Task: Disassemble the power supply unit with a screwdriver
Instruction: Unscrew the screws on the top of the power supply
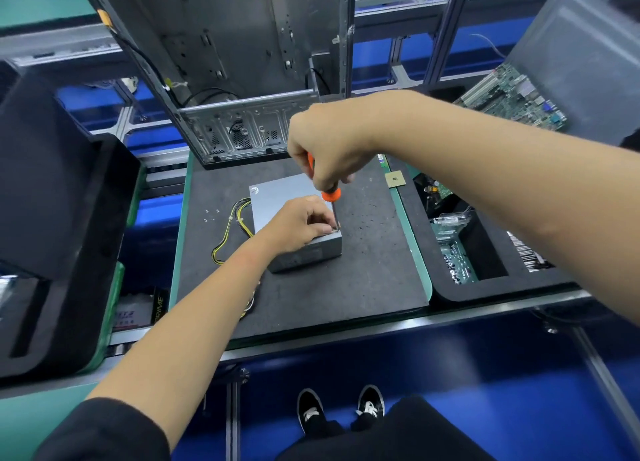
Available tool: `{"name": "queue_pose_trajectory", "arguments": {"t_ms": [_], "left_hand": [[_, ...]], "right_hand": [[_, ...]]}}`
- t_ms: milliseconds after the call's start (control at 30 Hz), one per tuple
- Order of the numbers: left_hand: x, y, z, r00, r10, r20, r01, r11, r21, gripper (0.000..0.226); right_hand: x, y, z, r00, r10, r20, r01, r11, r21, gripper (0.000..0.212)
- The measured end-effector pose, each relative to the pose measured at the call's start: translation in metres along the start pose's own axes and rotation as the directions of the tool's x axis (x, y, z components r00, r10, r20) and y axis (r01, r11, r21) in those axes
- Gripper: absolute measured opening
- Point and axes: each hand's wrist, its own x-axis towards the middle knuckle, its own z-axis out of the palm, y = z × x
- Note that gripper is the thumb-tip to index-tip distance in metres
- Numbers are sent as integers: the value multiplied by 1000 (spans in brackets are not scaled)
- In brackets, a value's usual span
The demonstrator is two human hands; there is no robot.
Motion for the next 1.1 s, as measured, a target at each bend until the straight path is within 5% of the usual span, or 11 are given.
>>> {"name": "queue_pose_trajectory", "arguments": {"t_ms": [100,367,1100], "left_hand": [[0,-2,1,1000,-13,-8,13,999,-31,10],[0,-5,5,999,-17,-29,15,997,-76,6],[0,-5,12,995,-55,-82,47,994,-98,5]], "right_hand": [[0,-3,0,990,138,2,-138,990,42,17],[-11,-3,6,963,254,-95,-235,956,175,19],[-6,-2,10,974,179,-139,-171,983,69,16]]}}
